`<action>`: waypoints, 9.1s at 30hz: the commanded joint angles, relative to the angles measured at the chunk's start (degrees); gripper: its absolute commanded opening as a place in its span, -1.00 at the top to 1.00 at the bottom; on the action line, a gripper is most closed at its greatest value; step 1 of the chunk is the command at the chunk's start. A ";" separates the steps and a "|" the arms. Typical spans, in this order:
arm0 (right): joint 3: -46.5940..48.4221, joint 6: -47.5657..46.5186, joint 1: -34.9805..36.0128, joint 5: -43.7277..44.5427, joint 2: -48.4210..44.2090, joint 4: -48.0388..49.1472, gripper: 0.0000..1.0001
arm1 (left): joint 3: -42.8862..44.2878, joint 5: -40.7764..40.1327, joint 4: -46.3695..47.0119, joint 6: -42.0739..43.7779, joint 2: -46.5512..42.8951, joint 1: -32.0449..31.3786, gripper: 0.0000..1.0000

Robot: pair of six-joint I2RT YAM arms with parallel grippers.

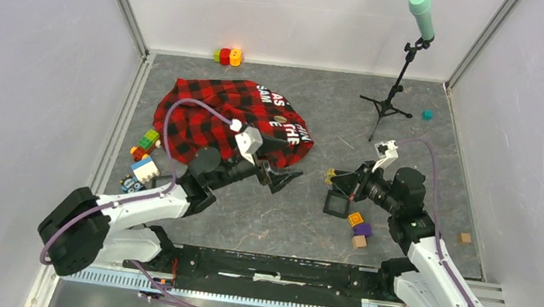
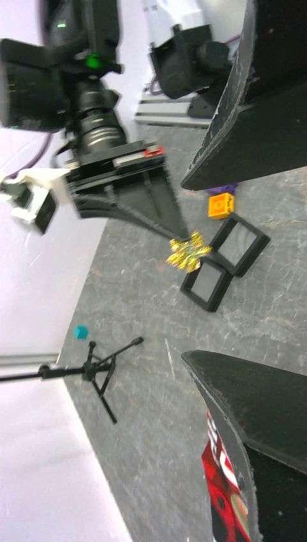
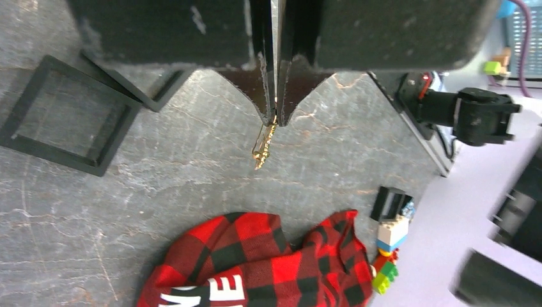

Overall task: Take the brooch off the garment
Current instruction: Adjust the brooch, then open the brooch box at the center of the board.

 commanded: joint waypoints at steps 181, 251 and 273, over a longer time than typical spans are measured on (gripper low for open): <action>12.24 9.68 24.81 46.10 26.74 -17.68 -0.30 | -12.18 -4.25 10.28 33.66 3.89 -9.89 0.30; -6.13 14.21 12.88 3.57 17.32 17.42 -0.21 | -7.15 -2.85 6.55 37.47 22.05 -9.83 0.41; -8.14 18.16 8.77 -8.11 28.97 35.47 -0.17 | -8.58 -1.16 10.28 31.82 24.73 -9.76 0.36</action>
